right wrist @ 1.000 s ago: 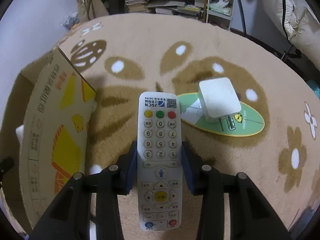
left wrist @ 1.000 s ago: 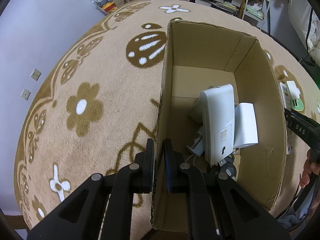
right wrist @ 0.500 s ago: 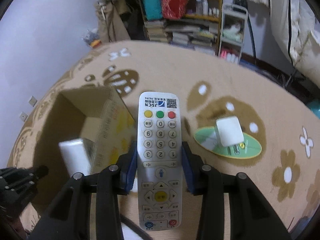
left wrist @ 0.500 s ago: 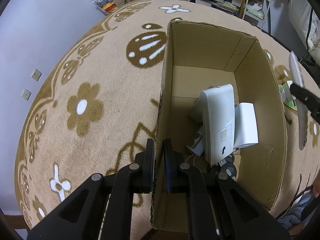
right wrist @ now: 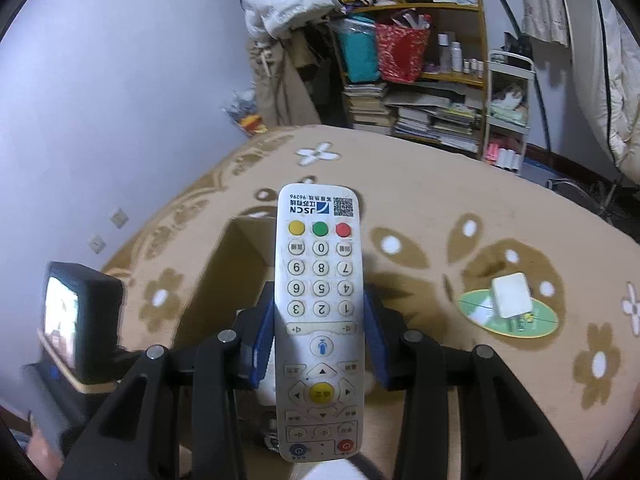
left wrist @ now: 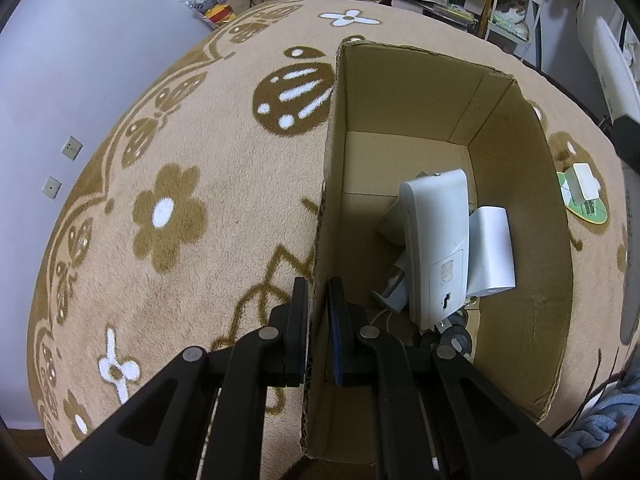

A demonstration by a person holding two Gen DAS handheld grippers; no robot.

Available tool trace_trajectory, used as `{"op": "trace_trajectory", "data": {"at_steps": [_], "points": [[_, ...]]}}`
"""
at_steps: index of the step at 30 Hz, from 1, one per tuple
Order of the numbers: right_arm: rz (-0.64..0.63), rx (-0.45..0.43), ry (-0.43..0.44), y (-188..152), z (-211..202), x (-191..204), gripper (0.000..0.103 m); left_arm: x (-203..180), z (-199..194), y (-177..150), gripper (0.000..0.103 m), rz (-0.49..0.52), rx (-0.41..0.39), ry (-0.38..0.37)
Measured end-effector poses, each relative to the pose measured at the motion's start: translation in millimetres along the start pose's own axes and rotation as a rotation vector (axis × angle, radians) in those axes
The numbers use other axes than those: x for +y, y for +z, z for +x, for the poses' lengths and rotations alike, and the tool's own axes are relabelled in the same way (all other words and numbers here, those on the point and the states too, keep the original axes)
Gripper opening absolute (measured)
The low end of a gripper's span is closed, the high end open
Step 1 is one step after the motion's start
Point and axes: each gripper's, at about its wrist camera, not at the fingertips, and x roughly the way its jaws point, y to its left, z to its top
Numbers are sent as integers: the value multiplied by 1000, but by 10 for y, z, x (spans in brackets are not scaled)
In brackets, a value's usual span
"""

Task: Organize rigid objects
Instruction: 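Carry the white remote into the box and release it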

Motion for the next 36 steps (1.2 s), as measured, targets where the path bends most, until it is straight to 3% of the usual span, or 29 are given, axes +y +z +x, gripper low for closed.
{"op": "trace_trajectory", "data": {"at_steps": [7,13,25,36], "points": [[99,-34,96,-125,85,-19,44,4,4,1,9,-3,1,-2],[77,-37,148,-179,143,83,44,1,7,-2,10,-7,1,-6],[11,87,84,-374,517,155,44,3,8,0,10,-10,2,-12],[-8,79,69,-361,516,183,45,28,18,-5,10,-23,4,-23]]}}
